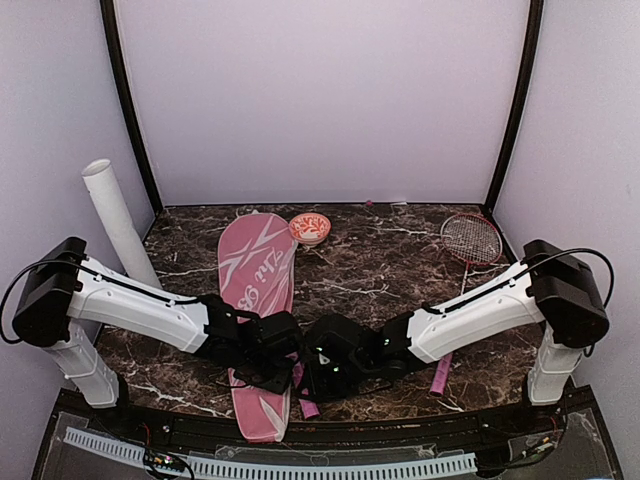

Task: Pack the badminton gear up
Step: Adjust the racket in the racket bag.

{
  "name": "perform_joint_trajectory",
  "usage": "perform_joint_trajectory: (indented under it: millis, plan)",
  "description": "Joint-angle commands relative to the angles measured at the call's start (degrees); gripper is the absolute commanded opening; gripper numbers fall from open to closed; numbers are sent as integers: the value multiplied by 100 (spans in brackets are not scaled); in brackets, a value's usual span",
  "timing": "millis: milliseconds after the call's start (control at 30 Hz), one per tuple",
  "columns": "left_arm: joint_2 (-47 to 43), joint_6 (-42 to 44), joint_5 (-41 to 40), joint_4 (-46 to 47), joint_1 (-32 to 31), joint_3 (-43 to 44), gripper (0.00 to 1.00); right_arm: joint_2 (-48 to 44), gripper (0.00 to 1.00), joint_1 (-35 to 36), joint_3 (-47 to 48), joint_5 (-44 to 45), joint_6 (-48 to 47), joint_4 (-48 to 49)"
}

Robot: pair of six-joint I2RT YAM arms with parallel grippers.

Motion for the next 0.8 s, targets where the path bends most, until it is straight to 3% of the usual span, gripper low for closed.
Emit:
perform_joint_trajectory:
  millis: [0, 333, 500, 767]
  plan:
    - [96, 146, -48, -347, -33, 101, 30, -14, 13, -25, 210, 195, -88, 379]
    - [88, 149, -92, -335, -33, 74, 0, -49, 13, -23, 206, 288, -83, 321]
    - [-227, 221, -170, -127, -34, 63, 0, -219, 13, -25, 80, 418, -13, 209]
    - [-997, 541, 209, 1488, -34, -534, 0, -565, 13, -64, -207, 500, 35, 269]
